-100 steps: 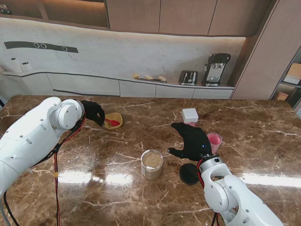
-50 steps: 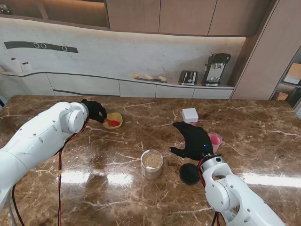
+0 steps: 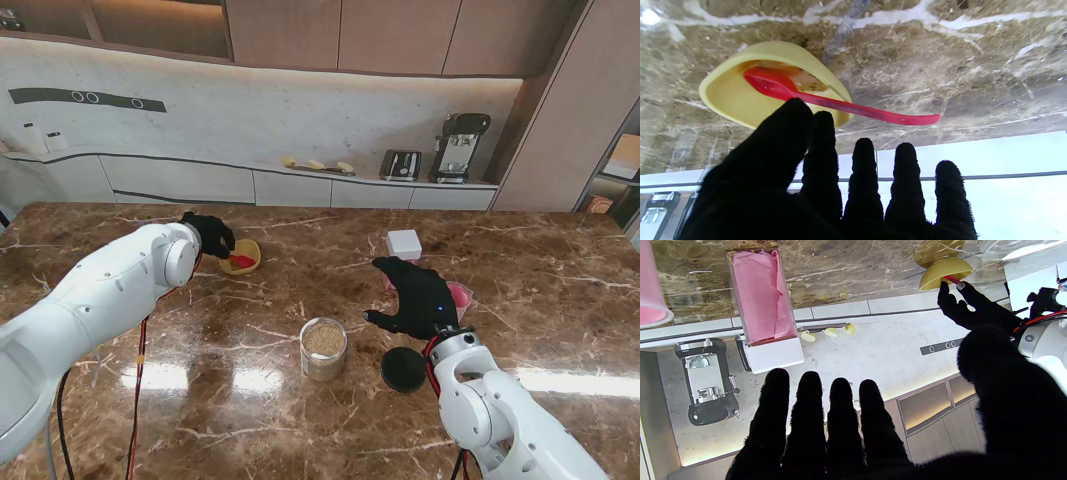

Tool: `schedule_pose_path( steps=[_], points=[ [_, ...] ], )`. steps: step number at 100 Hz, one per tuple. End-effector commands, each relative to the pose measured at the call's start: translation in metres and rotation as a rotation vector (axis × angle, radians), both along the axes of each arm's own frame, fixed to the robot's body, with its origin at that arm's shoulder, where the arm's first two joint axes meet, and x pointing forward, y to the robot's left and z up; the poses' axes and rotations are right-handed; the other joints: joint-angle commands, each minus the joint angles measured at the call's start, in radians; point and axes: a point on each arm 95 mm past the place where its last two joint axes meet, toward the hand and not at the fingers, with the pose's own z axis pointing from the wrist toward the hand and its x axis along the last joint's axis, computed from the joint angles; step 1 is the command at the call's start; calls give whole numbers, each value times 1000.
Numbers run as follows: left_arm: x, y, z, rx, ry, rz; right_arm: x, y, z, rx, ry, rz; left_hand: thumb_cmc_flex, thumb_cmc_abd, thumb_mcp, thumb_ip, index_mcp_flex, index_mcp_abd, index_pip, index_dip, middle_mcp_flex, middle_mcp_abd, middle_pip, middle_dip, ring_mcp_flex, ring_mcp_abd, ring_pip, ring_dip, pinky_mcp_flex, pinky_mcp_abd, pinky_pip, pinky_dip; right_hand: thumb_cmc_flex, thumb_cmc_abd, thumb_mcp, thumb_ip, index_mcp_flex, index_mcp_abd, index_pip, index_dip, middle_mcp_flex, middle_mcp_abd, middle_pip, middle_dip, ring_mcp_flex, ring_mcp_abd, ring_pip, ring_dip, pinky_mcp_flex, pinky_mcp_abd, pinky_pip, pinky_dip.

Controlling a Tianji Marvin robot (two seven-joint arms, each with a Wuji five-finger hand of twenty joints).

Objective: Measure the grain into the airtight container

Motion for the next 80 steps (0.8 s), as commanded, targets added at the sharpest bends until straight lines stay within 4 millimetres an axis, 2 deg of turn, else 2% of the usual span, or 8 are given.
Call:
schedule_pose_path(
  steps=[1,27,41,50,80],
  points=[
    [3,-7,3,-11,-6,-13,-2,-1,-5,2,24,-5,30,-20,4,-17,24,-32,20,12,-16,-17,21,12,-19,4,28,11,-11,-9,24,20,-33,15,24,27,9,-10,-8,-12,-14,3,-18,-14,-18,-1,-13,-17,-7,-4,-9,-14],
    [6,-7,-2,1,-2,-32,-2,-2,-6,3,24,-10,34,-78,23,-30,60,-9,80,34,-10,-20,28,10,-11,3,39,11,-11,-9,40,21,-30,14,29,27,10,-12,-8,-12,-14,2,-18,-14,-18,0,-12,-17,-7,-2,-9,-13],
    [8,-8,-2,9,-4,-47,-1,-3,-6,5,24,-10,38,-128,35,-38,40,-9,186,94,0,-23,34,6,-1,5,48,11,-8,-12,73,23,-29,15,34,26,10,-14,-8,-12,-15,4,-19,-14,-17,0,-12,-17,-6,-2,-8,-13],
    [8,-10,-3,14,-4,-61,-2,-3,-6,7,24,-8,30,-148,61,-41,28,0,225,120,10,-21,38,3,10,9,59,14,3,-23,140,44,-27,14,38,26,10,-15,-8,-12,-14,4,-18,-14,-16,2,-12,-17,-4,-1,-7,-12],
    [11,-15,-2,60,-4,-112,-2,-5,-6,14,19,-9,27,-203,128,-47,11,23,290,182,36,-20,50,-5,30,17,80,13,20,-20,212,39,-25,13,54,23,14,-21,-7,-13,-12,4,-17,-14,-13,4,-10,-16,0,3,0,-8]
  ],
)
